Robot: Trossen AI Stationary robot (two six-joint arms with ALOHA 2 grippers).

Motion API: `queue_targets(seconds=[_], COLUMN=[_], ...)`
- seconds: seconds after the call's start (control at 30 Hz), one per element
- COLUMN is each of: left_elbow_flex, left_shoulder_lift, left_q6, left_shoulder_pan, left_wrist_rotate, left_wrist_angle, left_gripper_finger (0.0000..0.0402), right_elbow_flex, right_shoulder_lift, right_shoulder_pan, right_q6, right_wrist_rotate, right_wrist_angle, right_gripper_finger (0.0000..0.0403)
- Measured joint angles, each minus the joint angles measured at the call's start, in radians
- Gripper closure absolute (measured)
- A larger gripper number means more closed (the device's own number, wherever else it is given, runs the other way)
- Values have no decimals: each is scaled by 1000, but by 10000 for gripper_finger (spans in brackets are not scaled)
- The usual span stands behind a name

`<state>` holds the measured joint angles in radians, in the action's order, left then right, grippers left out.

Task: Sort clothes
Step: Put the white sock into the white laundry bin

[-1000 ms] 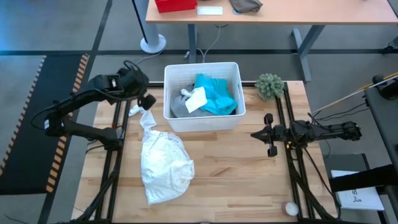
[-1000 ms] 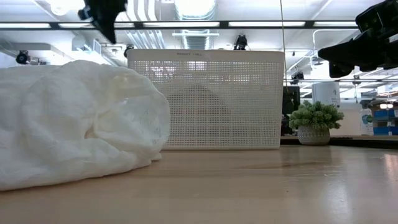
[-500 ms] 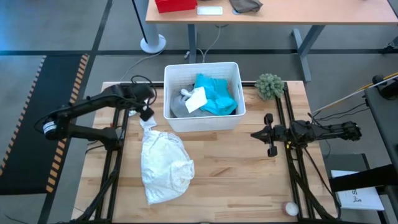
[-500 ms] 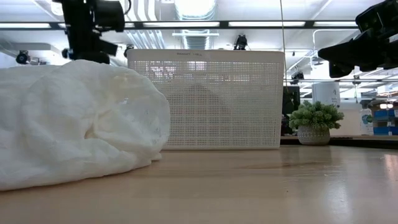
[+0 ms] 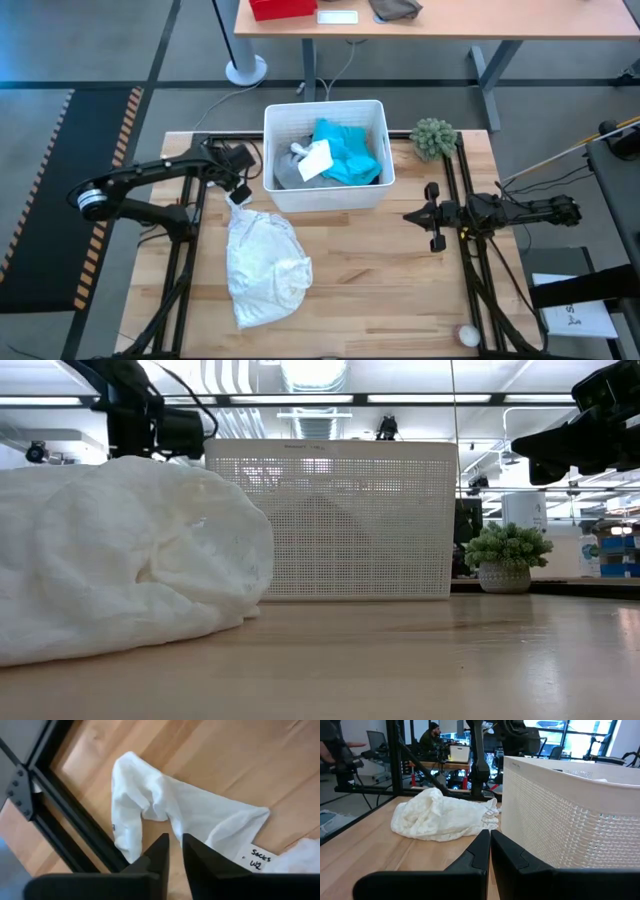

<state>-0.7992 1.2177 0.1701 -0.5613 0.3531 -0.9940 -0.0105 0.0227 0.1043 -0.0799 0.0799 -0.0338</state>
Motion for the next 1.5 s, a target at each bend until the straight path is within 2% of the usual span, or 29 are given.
queue_targets(seconds=[0.5, 0.67, 0.83, 1.0, 1.17, 1.33, 1.47, 1.5], left_elbow_flex=[63, 63, 63, 63, 65, 65, 66, 64], left_shoulder_lift=[154, 203, 248, 298, 347, 363, 330, 311], left_q6=[-2, -1, -4, -14, -31, -57, -63, -65], left_shoulder_pan=[-19, -42, -78, -115, -148, -150, -150, -151], left_wrist_rotate=[-17, 28, 31, 32, 43, 46, 66, 70], left_wrist_angle=[172, 201, 240, 292, 325, 326, 309, 312], left_gripper_finger=[196, 161, 151, 170, 217, 296, 378, 389], right_elbow_flex=[0, 0, 0, 0, 0, 0, 0, 0], right_shoulder_lift=[0, 0, 0, 0, 0, 0, 0, 0], right_shoulder_pan=[0, 0, 0, 0, 0, 0, 0, 0], right_q6=[0, 0, 0, 0, 0, 0, 0, 0], right_wrist_rotate=[0, 0, 0, 0, 0, 0, 0, 0], right_wrist_angle=[0, 0, 0, 0, 0, 0, 0, 0], right_gripper_finger=[403, 403, 403, 403, 403, 403, 403, 403])
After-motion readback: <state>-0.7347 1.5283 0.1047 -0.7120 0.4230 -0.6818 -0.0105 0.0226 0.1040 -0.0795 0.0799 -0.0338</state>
